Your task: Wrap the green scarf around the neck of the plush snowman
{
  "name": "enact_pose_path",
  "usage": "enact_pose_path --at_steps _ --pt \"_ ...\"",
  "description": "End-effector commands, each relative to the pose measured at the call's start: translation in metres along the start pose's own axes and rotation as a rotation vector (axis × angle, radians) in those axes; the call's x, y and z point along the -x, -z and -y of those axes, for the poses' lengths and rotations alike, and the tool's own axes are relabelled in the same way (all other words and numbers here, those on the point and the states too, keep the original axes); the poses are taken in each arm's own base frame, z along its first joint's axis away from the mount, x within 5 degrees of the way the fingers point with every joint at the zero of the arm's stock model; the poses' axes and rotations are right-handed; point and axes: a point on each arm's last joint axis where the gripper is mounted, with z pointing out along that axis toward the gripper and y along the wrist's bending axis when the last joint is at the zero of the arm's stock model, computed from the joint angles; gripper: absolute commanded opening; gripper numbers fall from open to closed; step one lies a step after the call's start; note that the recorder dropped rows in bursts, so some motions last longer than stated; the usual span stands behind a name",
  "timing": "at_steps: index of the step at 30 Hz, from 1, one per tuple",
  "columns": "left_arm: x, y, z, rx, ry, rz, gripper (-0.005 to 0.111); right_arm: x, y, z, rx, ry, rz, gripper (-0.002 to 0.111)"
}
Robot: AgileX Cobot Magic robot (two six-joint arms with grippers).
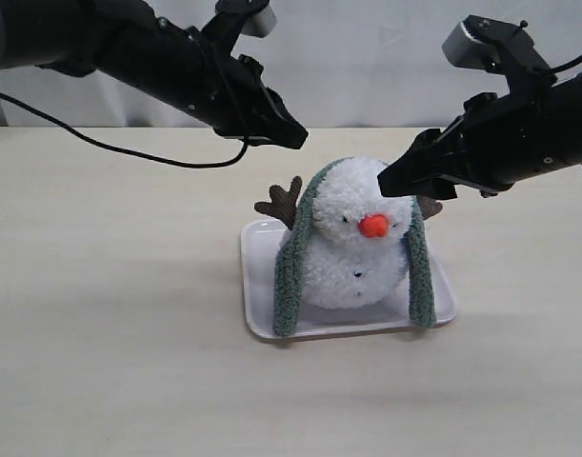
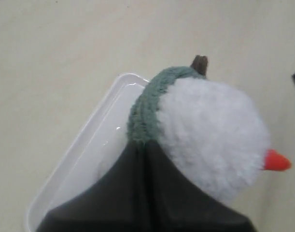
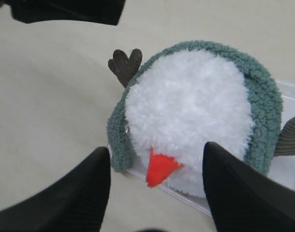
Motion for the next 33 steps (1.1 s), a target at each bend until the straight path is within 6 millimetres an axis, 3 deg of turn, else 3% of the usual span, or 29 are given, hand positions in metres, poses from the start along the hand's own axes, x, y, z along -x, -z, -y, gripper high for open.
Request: enact_pose_path --at_steps 1,5,10,22,29,33 --pt "-0.005 -0.021 -0.009 0.039 -0.068 0.021 0.0 0.002 0.001 0.0 0.0 0.008 0.004 0.054" --pt "-0.006 -0.04 0.003 0.013 -0.192 0.033 0.0 0.002 0.001 0.0 0.0 0.007 0.006 0.054" --pt "-0.002 -0.05 0.019 0.013 -0.324 0.042 0.0 0.002 0.001 0.0 0.001 0.004 0.007 0.054" --pt "-0.016 -0.069 0.006 0.058 -0.305 0.008 0.0 0.002 0.001 0.0 0.001 0.004 0.007 0.054" --pt "-0.022 -0.071 0.004 0.073 -0.314 -0.043 0.0 0.002 0.001 0.0 -0.001 0.004 0.008 0.054" --pt "-0.026 -0.071 0.005 0.058 -0.314 -0.082 0.0 0.005 0.001 0.008 -0.087 -0.015 0.043 0.054"
